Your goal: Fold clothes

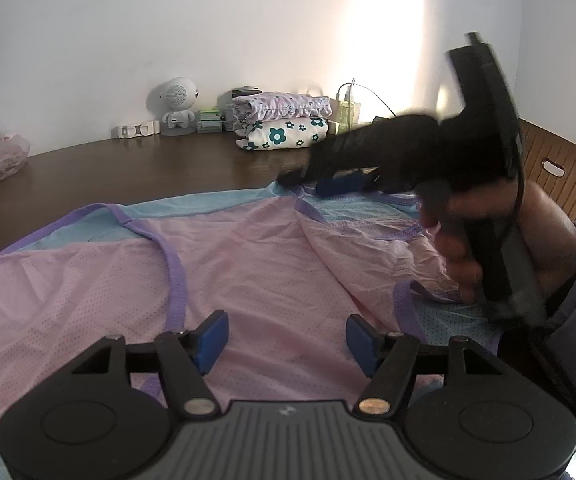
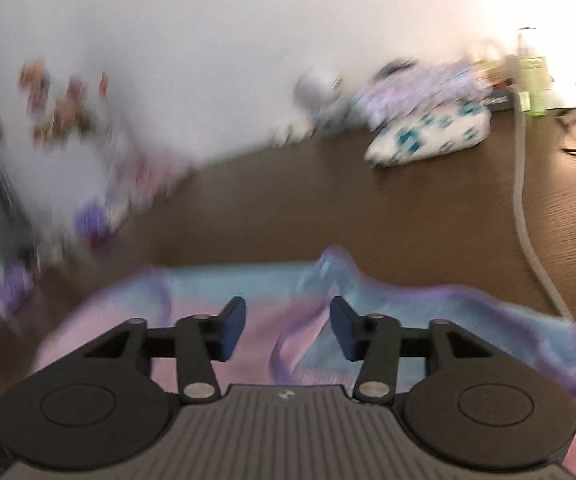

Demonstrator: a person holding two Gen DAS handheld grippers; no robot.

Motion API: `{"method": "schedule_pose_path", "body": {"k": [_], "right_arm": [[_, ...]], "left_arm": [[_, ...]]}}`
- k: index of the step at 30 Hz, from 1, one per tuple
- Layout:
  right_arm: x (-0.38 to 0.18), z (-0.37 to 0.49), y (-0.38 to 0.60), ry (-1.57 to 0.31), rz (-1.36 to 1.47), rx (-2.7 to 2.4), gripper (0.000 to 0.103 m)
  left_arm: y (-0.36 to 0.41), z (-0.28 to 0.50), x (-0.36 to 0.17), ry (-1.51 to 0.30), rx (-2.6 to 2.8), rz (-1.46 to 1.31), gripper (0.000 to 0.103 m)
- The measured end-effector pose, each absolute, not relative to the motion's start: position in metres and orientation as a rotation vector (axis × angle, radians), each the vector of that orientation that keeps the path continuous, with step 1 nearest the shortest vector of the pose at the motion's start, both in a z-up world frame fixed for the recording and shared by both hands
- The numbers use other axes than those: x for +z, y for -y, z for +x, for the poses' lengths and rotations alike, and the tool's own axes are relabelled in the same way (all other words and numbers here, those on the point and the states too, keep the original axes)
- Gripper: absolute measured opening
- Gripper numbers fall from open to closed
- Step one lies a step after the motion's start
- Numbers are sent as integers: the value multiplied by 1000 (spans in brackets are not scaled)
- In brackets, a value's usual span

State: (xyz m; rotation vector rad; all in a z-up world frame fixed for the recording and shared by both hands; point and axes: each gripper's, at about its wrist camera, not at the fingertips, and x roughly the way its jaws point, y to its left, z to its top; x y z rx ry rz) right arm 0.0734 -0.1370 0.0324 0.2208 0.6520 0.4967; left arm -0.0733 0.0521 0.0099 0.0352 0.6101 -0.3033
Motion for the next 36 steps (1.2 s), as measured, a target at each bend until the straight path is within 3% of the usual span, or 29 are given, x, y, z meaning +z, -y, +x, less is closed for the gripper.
{"method": "schedule_pose_path", "body": {"k": [1, 8, 9, 10, 11, 14, 16, 18, 20, 22, 24, 28, 30, 32, 34, 35, 36], "right_arm": [[30, 73, 131, -670, 182, 482, 1], [49, 62, 164, -575, 195, 279, 12], [54, 55, 166, -564, 194, 309, 22], [60, 46, 167, -554, 193, 339, 39], [64, 37, 169, -558, 189, 383, 44], [76, -12, 172, -527, 129, 500, 45], [76, -52, 177, -504, 84, 610, 44], [68, -81, 178, -530, 36, 708, 43], [57, -96, 177, -582, 22, 751, 36], [46, -106, 172, -619, 3, 770, 26], [40, -112, 172, -639, -30, 756, 24], [43, -118, 177, -609, -12, 762, 24], [45, -122, 174, -599, -15, 807, 28], [39, -119, 166, -624, -48, 816, 28], [31, -122, 164, -625, -80, 801, 5], [31, -122, 166, -631, -81, 802, 3], [32, -121, 169, -637, -82, 803, 3]], "left_arm": [[-52, -73, 10, -610, -302, 36, 64], [-52, -73, 10, -610, -302, 34, 64], [-52, -73, 10, -610, -301, 36, 64], [-52, -73, 10, -609, -302, 33, 64], [-55, -72, 10, -609, -301, 17, 64], [-79, -87, 22, -590, -279, -86, 55], [-103, -116, 34, -500, -312, -114, 56], [-123, -143, 35, -429, -388, -57, 64], [-136, -158, 28, -445, -407, 21, 63], [-142, -160, 19, -508, -397, 43, 52], [-144, -162, 10, -541, -410, 73, 25], [-152, -169, 8, -527, -404, 127, 27], [-158, -173, 7, -521, -416, 135, 53], [-164, -173, 3, -516, -447, 138, 55], [-169, -173, 0, -493, -469, 136, 46], [-173, -172, -1, -486, -471, 132, 20], [-177, -171, 0, -485, -470, 129, 3]]}}
